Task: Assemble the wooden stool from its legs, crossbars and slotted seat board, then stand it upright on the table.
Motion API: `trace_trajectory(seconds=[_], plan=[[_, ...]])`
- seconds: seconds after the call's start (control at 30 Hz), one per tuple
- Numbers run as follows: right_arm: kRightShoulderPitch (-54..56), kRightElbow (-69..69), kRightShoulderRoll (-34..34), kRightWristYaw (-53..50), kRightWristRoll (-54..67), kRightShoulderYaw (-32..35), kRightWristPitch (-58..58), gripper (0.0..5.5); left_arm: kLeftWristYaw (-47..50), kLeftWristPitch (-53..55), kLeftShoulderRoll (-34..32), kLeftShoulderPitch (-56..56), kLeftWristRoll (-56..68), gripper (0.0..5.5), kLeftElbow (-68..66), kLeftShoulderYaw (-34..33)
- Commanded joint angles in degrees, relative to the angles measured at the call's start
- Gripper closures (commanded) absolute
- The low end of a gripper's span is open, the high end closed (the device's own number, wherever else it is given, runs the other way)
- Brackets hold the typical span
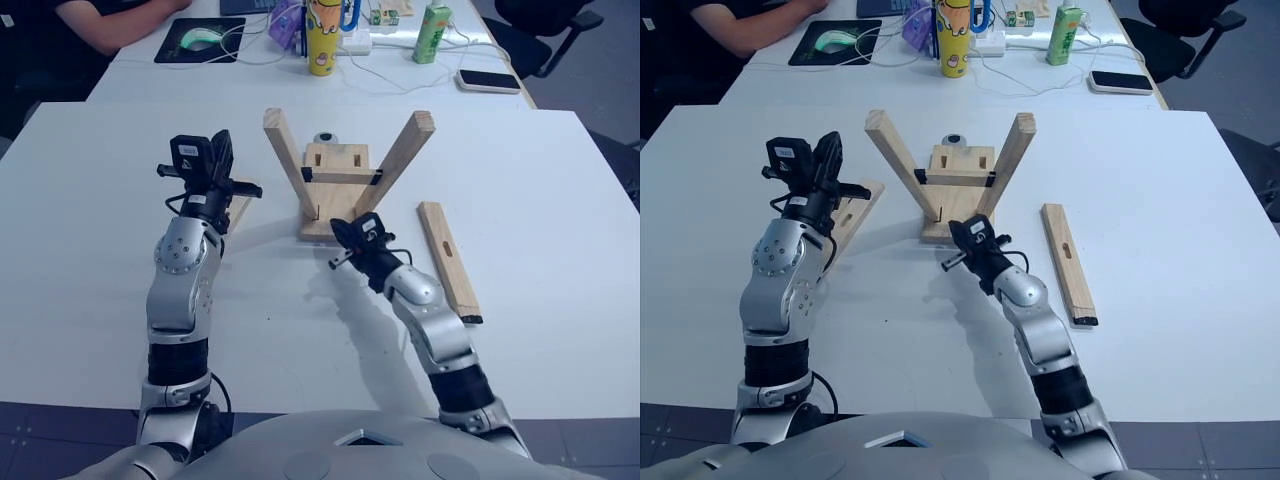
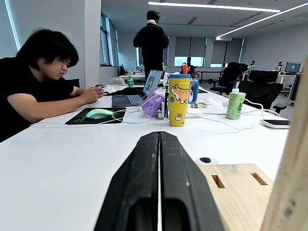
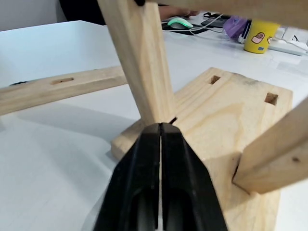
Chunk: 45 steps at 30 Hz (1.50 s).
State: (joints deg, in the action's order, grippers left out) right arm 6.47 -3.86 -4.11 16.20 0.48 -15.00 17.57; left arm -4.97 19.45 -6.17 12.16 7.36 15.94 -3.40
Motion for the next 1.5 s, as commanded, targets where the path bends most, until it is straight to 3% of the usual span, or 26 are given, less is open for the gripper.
trace_trajectory(seconds=[0.03,0.17,0.37,0.47,0.53,0.57,0.6,0.67,0.73,0.87,0.97,1.1,1.27,1.5], plan=[[4.74,10.77,2.64,-6.3,-3.07,1.45,-2.08,5.5,-1.44,-1.63,-0.09,2.64,1.02,5.49,-1.67,0.01],[5.97,18.85,3.09,-7.28,-4.92,0.26,-0.4,5.5,-2.73,-5.06,-0.11,7.77,3.62,5.49,0.61,-1.61],[5.52,24.45,2.82,-6.24,-6.4,-1.64,2.53,5.5,-4.38,-3.92,-1.36,29.8,12.31,5.49,7.75,-3.59],[5.73,25.7,2.94,-5.98,-6.51,-2.22,2.35,5.5,-4.37,-2.43,-0.84,34.98,15.2,5.49,7.34,-3.23],[5.96,25.73,3.2,-5.71,-6.64,-2.75,2.42,5.5,-3.65,13.11,-0.05,29.68,16.7,5.49,-2.64,1.16],[6.02,25.63,3.42,-5.68,-6.8,-2.92,2.55,5.5,-5.82,21.02,-1.35,23.37,16.08,5.49,-8.25,7.27],[6.42,25.88,3.63,-5.51,-7.03,-3.23,2.75,5.5,-6.0,26.35,-0.1,16.17,17.75,5.49,-11.73,8.38],[7.28,26.55,3.79,-4.97,-7.27,-3.68,3.32,5.5,-7.1,29.42,0.01,6.24,18.23,5.49,-13.77,11.02],[7.92,27.32,3.57,-4.85,-7.38,-3.59,3.88,5.5,-6.25,26.19,0.88,6.86,17.34,5.49,-12.29,10.12],[8.25,28.59,3.46,-5.39,-7.08,-2.43,2.9,5.5,-4.4,8.6,2.7,21.81,13.59,5.49,-6.52,5.38],[9.01,29.03,3.62,-5.73,-6.58,-1.36,-1.0,5.5,-3.06,0.58,1.85,25.95,9.28,5.49,0.64,4.48],[8.55,26.97,3.76,-4.77,-4.89,-0.05,-7.49,5.5,-4.16,-2.59,1.39,21.28,9.06,5.49,8.74,4.77],[5.13,18.9,2.33,-0.82,-1.88,0.91,-16.3,5.5,-16.27,2.01,-5.3,8.23,17.36,5.49,17.0,9.46],[-5.62,-2.47,-5.03,6.99,2.13,1.78,-11.87,5.5,-28.11,7.31,-16.19,-3.46,19.59,5.49,15.84,13.96]])
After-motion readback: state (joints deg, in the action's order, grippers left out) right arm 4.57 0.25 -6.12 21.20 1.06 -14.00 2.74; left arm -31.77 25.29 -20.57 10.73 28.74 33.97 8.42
